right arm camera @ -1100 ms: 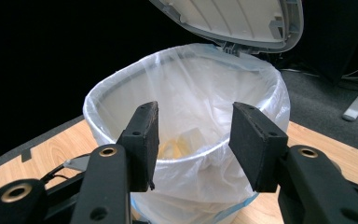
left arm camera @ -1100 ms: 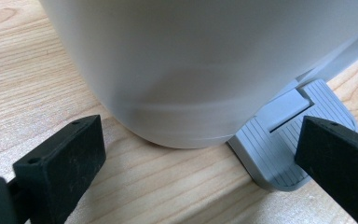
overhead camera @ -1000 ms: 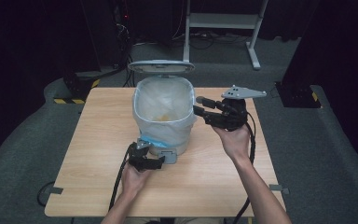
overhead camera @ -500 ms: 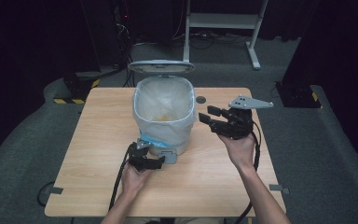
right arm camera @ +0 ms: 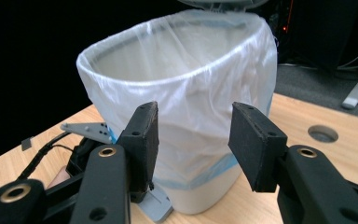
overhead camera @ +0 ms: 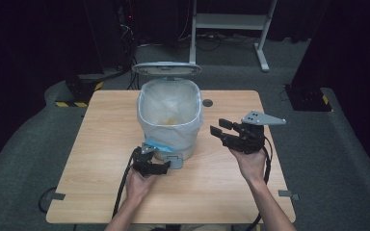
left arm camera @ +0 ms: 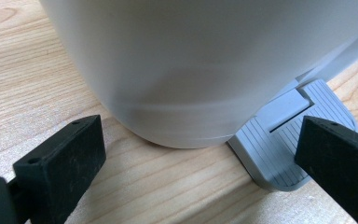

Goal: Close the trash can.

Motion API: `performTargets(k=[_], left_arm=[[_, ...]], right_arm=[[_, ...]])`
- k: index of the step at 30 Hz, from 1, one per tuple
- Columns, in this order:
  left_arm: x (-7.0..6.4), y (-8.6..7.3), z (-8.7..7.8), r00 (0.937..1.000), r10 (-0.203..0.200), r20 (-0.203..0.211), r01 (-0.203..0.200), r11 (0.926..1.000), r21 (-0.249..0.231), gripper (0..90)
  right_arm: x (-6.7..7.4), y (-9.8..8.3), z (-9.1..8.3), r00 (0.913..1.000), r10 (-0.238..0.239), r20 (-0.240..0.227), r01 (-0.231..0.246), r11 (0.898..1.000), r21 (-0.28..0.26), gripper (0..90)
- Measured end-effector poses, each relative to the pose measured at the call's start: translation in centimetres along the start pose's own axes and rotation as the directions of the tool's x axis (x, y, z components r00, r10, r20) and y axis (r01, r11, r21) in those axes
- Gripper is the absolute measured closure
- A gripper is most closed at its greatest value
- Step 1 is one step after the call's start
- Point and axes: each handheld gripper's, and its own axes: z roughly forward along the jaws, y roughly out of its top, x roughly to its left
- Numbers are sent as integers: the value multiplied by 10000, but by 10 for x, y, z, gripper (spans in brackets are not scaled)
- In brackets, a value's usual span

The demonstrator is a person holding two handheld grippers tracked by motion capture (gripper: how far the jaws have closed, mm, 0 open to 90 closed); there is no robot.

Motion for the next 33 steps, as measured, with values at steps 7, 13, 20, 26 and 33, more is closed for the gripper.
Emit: performTargets(k=[7, 13, 20, 26, 33], left_arm=[[0, 0, 0, 10000, 1, 1, -1, 10000, 0, 18], [0, 0, 0, 10000, 13, 18, -13, 10000, 1, 21], [0, 0, 0, 10000, 11, 19, -11, 10000, -2, 21], [0, 0, 0, 10000, 13, 19, -13, 10000, 1, 21], [0, 0, 0, 10000, -14, 46, 14, 10000, -1, 21]], right_arm=[[-6, -23, 1, 9995, 317, 72, -318, 9994, 167, 519], [-10, -42, 1, 9982, 299, 526, -315, 9990, 311, 519], [-16, -63, 5, 9955, 486, 814, -527, 9974, 493, 518], [-18, -77, 11, 9936, 507, 1009, -582, 9957, 724, 517], [-21, -105, 28, 9893, 436, 1393, -636, 9878, 1422, 516]])
